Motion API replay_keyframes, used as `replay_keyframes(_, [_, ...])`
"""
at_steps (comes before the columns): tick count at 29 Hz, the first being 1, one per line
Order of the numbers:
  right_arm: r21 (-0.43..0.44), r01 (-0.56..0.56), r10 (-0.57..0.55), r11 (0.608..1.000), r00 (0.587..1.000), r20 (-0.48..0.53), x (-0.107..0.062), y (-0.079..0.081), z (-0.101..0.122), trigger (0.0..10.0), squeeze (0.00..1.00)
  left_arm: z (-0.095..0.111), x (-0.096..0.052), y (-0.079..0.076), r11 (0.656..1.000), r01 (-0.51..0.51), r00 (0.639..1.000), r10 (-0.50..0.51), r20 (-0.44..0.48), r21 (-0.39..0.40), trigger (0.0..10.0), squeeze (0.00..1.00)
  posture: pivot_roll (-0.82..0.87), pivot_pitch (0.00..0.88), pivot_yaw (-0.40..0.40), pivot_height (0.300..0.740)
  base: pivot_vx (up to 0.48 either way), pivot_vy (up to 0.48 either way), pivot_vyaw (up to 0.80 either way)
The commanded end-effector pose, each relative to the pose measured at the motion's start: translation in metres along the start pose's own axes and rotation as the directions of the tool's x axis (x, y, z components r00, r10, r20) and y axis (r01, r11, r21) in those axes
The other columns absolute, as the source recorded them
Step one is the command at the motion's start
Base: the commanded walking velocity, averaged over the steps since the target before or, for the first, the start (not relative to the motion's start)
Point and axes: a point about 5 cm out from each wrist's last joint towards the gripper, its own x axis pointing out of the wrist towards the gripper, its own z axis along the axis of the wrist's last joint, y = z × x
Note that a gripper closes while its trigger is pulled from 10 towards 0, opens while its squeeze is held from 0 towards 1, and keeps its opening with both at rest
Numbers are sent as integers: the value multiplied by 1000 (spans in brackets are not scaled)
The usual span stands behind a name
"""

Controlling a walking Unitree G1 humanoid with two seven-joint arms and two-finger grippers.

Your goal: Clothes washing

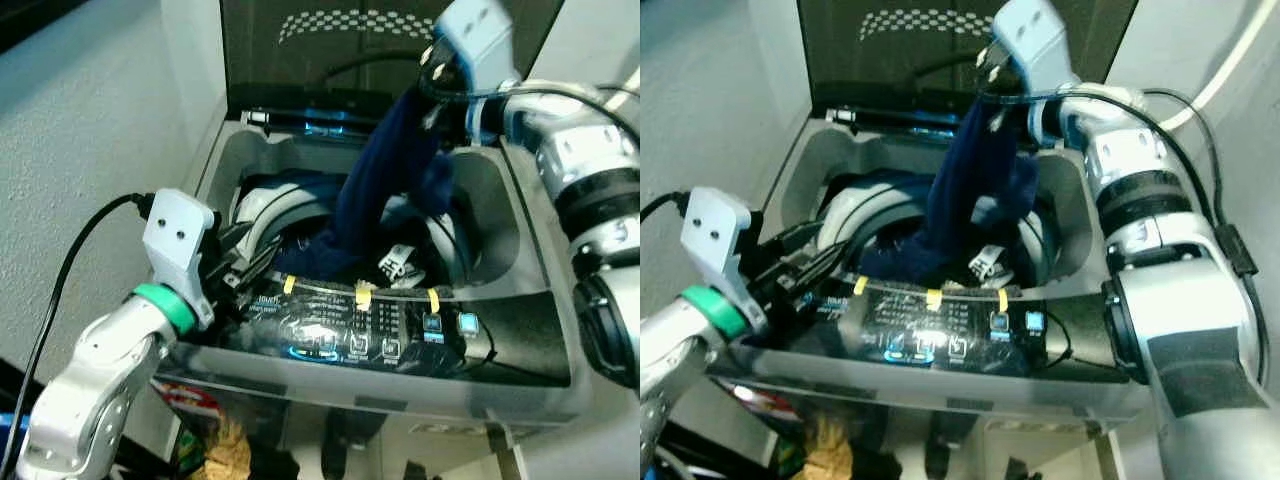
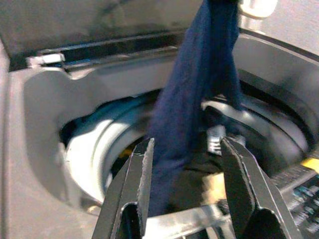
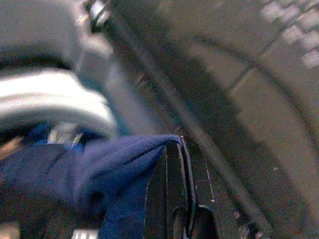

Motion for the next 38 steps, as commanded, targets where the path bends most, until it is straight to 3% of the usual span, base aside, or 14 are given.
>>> replay_keyframes(1, [-48, -32, 30, 998, 999, -28, -9, -6, 0, 10000, 0, 2, 1, -3, 999, 51, 999, -51, -11, 1, 10000, 0, 157, 36, 26, 740, 0, 0, 0])
replay_keyframes(6, [-97, -212, 213, 972, 977, 5, -25, -7, 9, 10000, 0, 11, 1, -2, 995, 100, 995, -100, -13, 19, 10000, 0, 162, 36, 36, 740, 0, 0, 0])
replay_keyframes(7, [-105, -336, 342, 936, 939, 42, -31, -3, 14, 10000, 0, 12, 1, 0, 994, 107, 994, -107, -19, 13, 10000, 0, 161, 35, 40, 740, 0, 0, 0])
replay_keyframes(10, [-98, -425, 433, 900, 898, 83, -35, -1, 23, 10000, 0, 13, 1, 3, 993, 119, 992, -119, -33, 3, 10000, 0, 161, 36, 45, 740, 0, 0, 0])
replay_keyframes(17, [-94, -474, 482, 875, 871, 99, -38, -2, 28, 10000, 0, 16, 3, 5, 991, 133, 990, -133, -43, 4, 10000, 0, 163, 37, 43, 740, 0, 0, 0])
replay_keyframes(18, [-92, -498, 506, 862, 854, 122, -40, -1, 32, 10000, 145, 17, 3, 6, 991, 137, 990, -136, -45, 6, 10000, 0, 164, 37, 42, 740, 0, 0, 0])
replay_keyframes(20, [-92, -498, 506, 862, 854, 122, -40, -1, 32, 10000, 145, 17, 3, 6, 991, 137, 990, -136, -45, 6, 10000, 0, 164, 37, 42, 740, 0, 0, 0])
replay_keyframes(21, [-91, -522, 530, 848, 836, 144, -42, -1, 36, 10000, 686, 17, 4, 6, 990, 139, 989, -139, -48, 8, 10000, 0, 164, 36, 41, 740, 0, 0, 0])
replay_keyframes(23, [-91, -522, 530, 848, 836, 144, -42, -1, 36, 10000, 686, 17, 4, 6, 990, 139, 989, -139, -48, 8, 10000, 0, 164, 36, 41, 740, 0, 0, 0])
replay_keyframes(24, [-95, -539, 547, 837, 821, 165, -43, -1, 40, 10000, 1000, 17, 4, 6, 990, 143, 989, -142, -50, 9, 10000, 0, 163, 36, 40, 740, 0, 0, 0])
replay_keyframes(28, [-111, -528, 540, 842, 820, 191, -45, -3, 45, 10000, 953, 18, 4, 6, 989, 146, 988, -146, -48, 8, 10000, 0, 161, 35, 41, 740, 0, 0, 0])
replay_keyframes(29, [-123, -517, 532, 847, 823, 200, -47, -4, 47, 10000, 0, 18, 4, 6, 989, 148, 988, -147, -47, 7, 10000, 0, 161, 35, 41, 740, 0, 0, 0])
replay_keyframes(33, [-133, -496, 514, 858, 827, 228, -49, -7, 49, 10000, 0, 19, 5, 7, 989, 147, 988, -147, -47, 1, 10000, 0, 158, 33, 42, 740, 0, 0, 0])
replay_keyframes(38, [-51, -400, 395, 915, 862, 319, -34, -1, 36, 10000, 0, 10, 6, 16, 998, 62, 994, -59, -93, 32, 10000, 0, 157, 21, 44, 740, 0, 0, 0])
